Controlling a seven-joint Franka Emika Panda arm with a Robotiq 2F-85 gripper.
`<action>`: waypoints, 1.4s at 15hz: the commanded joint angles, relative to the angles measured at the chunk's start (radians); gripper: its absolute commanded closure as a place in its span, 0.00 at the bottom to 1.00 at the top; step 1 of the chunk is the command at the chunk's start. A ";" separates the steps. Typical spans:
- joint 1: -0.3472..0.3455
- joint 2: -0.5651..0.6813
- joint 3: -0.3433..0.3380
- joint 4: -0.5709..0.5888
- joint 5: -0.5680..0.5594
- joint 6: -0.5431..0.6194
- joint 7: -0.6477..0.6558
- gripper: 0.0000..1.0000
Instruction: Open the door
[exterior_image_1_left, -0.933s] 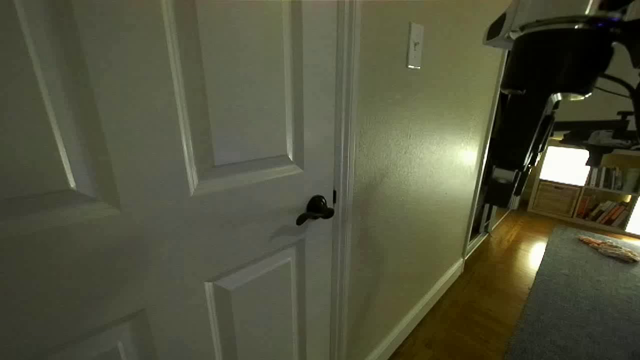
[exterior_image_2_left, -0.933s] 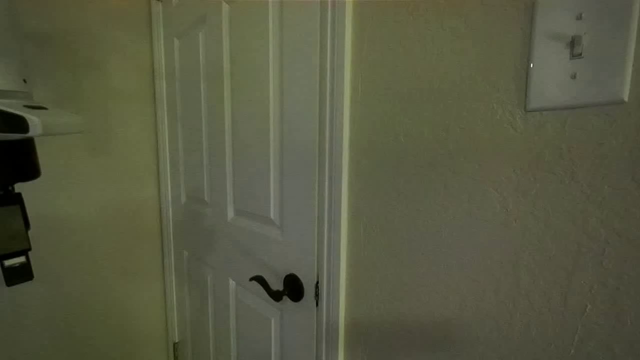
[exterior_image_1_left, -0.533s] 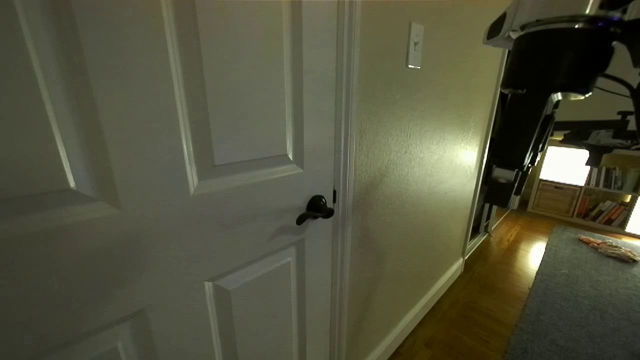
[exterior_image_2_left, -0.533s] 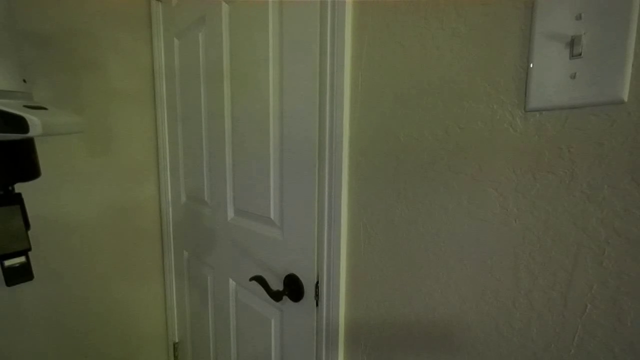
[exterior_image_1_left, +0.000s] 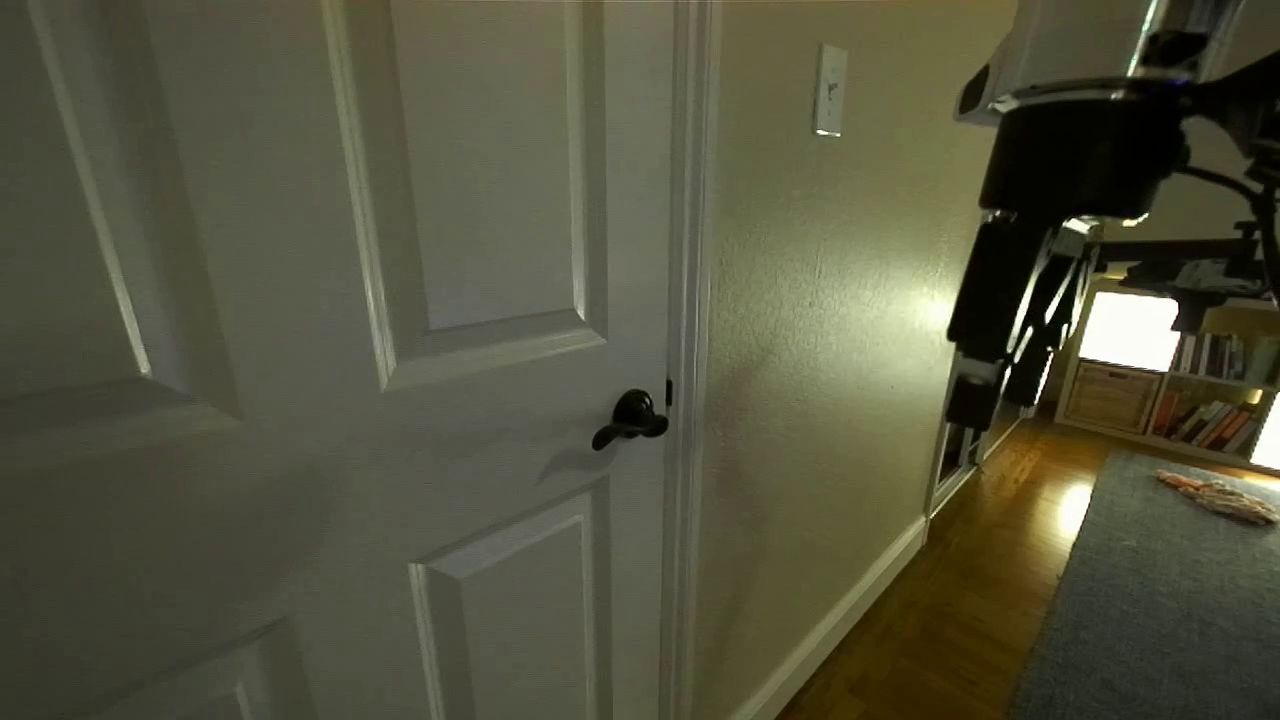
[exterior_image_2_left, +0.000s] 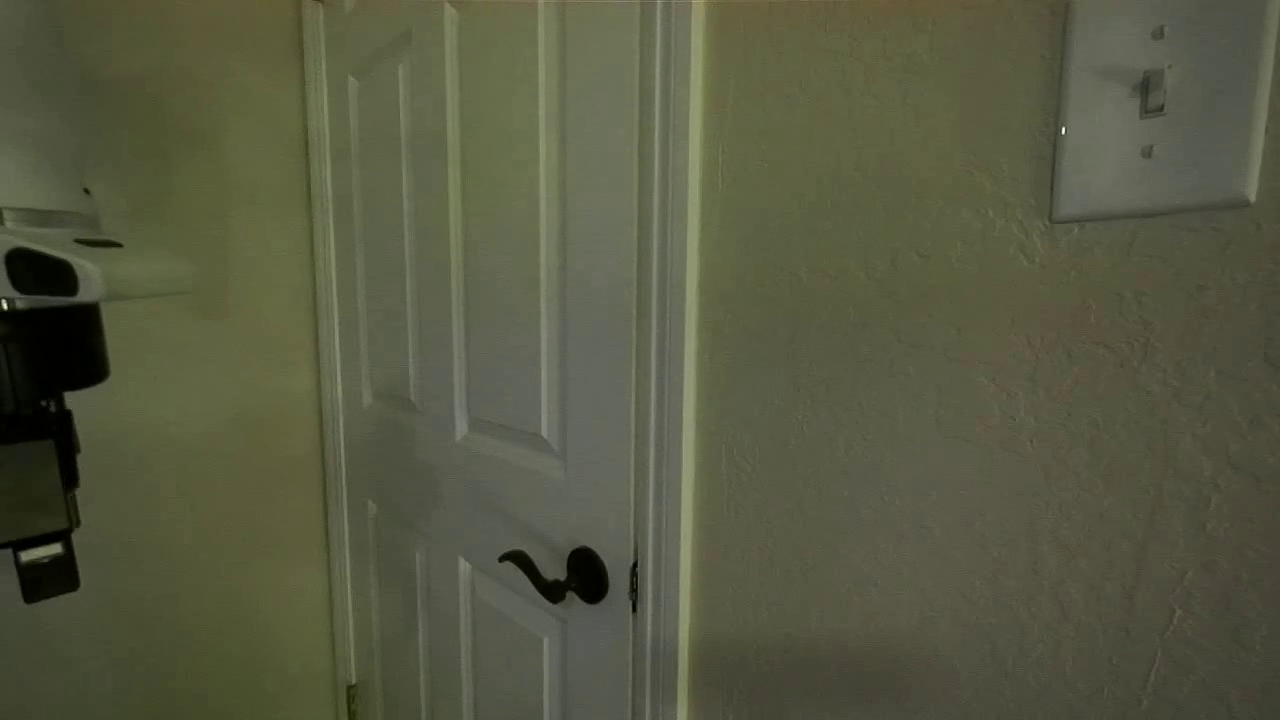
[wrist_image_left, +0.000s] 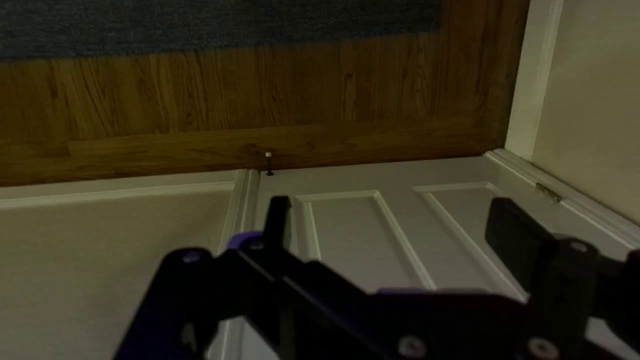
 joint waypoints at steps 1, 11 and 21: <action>-0.033 0.101 -0.020 0.065 -0.027 0.018 0.107 0.00; -0.037 0.412 -0.112 0.322 -0.069 0.186 0.502 0.00; 0.004 0.556 -0.167 0.444 -0.057 0.286 0.485 0.00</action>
